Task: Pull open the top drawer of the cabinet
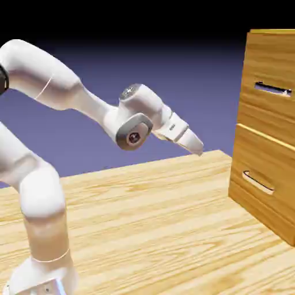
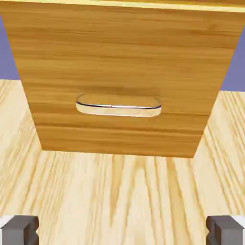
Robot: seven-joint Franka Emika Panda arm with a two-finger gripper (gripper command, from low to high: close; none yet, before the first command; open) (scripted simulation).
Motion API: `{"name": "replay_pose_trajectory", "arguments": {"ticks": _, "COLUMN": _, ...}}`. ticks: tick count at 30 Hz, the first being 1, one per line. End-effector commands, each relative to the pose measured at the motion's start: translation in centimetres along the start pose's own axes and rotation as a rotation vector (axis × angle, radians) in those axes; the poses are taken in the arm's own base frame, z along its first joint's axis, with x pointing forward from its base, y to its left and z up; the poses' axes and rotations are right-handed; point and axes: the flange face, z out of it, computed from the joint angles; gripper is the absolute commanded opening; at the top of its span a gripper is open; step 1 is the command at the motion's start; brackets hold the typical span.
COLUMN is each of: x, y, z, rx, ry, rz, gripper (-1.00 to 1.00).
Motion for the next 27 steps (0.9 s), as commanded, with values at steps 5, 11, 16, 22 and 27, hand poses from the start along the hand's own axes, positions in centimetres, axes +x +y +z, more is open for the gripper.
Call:
{"name": "replay_pose_trajectory", "arguments": {"ticks": 5, "x": 2.7, "y": 1.4, "z": 3.3, "rx": -0.013, "ry": -0.083, "rz": 0.257, "gripper": 0.00}}
{"name": "replay_pose_trajectory", "arguments": {"ticks": 11, "x": 5.1, "y": 3.6, "z": 7.6, "rx": -0.053, "ry": -0.150, "rz": 0.547, "gripper": 0.00}}
{"name": "replay_pose_trajectory", "arguments": {"ticks": 16, "x": 6.6, "y": 5.7, "z": 11.1, "rx": -0.091, "ry": -0.171, "rz": 0.770, "gripper": 0.00}}
{"name": "replay_pose_trajectory", "arguments": {"ticks": 22, "x": 8.1, "y": 7.9, "z": 14.5, "rx": -0.122, "ry": -0.150, "rz": 1.009, "gripper": 0.00}}
{"name": "replay_pose_trajectory", "arguments": {"ticks": 27, "x": 9.4, "y": 9.0, "z": 16.5, "rx": -0.118, "ry": -0.099, "rz": 1.181, "gripper": 0.00}}
